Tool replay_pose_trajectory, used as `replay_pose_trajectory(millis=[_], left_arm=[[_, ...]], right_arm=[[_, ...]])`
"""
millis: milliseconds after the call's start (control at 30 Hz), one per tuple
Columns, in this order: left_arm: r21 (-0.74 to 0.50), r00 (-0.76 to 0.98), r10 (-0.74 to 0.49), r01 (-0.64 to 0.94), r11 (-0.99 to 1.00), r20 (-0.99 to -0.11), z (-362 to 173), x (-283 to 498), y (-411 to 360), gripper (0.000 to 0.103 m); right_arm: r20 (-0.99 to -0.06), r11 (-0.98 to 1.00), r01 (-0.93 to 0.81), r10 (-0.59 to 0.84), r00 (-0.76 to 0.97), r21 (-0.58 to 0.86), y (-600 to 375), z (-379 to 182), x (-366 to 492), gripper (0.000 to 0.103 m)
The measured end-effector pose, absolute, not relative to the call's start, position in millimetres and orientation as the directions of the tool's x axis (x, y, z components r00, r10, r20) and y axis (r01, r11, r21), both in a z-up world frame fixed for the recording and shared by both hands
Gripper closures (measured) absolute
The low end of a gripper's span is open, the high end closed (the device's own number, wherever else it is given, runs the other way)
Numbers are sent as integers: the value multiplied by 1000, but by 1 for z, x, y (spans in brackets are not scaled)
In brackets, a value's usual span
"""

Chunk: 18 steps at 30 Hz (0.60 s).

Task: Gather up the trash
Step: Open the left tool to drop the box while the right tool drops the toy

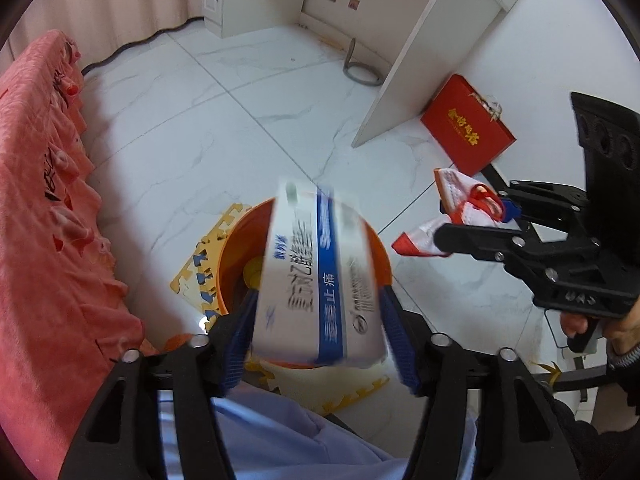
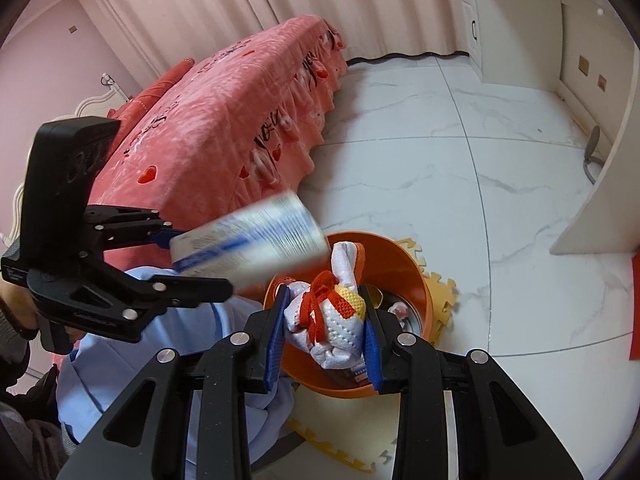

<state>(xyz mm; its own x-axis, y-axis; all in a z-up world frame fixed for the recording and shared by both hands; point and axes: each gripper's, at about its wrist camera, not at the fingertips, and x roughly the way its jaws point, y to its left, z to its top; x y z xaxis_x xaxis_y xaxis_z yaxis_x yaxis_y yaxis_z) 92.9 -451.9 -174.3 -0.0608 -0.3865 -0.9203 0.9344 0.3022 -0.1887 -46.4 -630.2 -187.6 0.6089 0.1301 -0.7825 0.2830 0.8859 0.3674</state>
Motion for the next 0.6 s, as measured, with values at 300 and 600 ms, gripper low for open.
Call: replay_pose_trajectory(millis=[300,600], left_arm=[[-189,-50,-386,925,331,-921,-172,97,-443,29],[-178,-19,-394,912,370,-919,-166,106,-429,29]], right_arm=[[-781,893,257,150,606,371,-623,-189,-37,69],[-790,912,227,148,595,342,-612,-189,-15,64]])
